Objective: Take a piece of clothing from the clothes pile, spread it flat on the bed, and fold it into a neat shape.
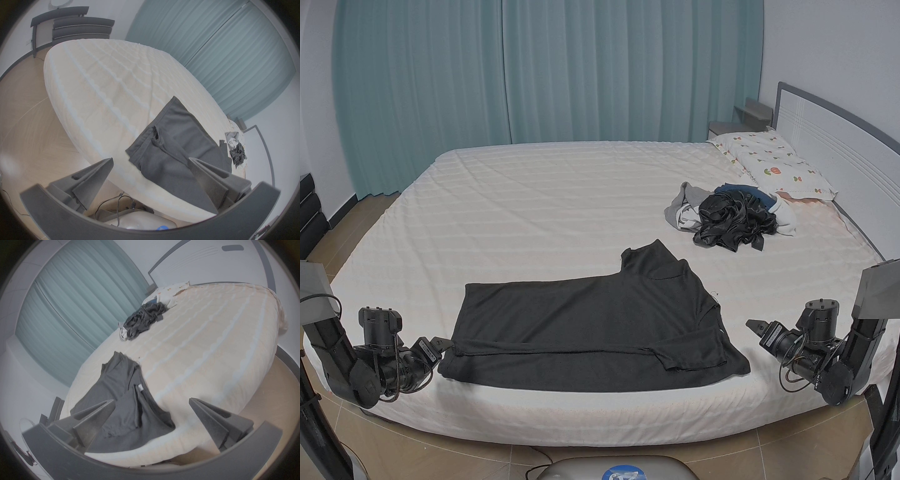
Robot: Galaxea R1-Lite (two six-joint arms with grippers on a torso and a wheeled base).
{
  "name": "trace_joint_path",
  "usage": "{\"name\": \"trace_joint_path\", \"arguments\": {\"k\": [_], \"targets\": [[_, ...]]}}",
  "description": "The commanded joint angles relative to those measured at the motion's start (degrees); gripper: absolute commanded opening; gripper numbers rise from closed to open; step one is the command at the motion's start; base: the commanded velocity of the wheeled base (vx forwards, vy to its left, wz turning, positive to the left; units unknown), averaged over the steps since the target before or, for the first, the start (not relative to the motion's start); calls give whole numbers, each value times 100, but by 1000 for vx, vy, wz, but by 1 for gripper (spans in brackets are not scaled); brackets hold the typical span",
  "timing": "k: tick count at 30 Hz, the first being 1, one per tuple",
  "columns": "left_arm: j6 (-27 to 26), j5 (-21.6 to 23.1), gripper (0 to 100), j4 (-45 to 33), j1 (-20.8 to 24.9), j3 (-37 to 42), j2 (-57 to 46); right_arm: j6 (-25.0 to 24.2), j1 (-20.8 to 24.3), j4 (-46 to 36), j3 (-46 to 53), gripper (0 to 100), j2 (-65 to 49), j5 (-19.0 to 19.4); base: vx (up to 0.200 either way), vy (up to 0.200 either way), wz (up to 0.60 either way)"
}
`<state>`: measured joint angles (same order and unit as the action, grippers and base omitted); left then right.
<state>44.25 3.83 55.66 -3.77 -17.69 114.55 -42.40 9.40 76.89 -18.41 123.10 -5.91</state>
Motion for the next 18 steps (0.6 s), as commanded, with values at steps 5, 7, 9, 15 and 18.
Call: {"name": "trace_joint_path", "arguments": {"k": [5, 7, 9, 15, 18], "targets": [[110, 39, 100, 15, -80, -59, 32, -40, 36, 2, -14, 100, 21, 55, 120, 0, 0], [119, 83, 100, 24, -80, -68, 41, -40, 36, 11, -5, 100, 56, 99, 0, 0, 0], [128, 101, 100, 24, -80, -103, 32, -40, 36, 2, -5, 100, 65, 117, 0, 0, 0], [268, 127, 100, 32, -89, -68, 5, -40, 71, 2, -5, 100, 91, 117, 0, 0, 0], [277, 145, 100, 32, -89, -77, 14, -40, 97, 11, -5, 100, 91, 117, 0, 200, 0]]}}
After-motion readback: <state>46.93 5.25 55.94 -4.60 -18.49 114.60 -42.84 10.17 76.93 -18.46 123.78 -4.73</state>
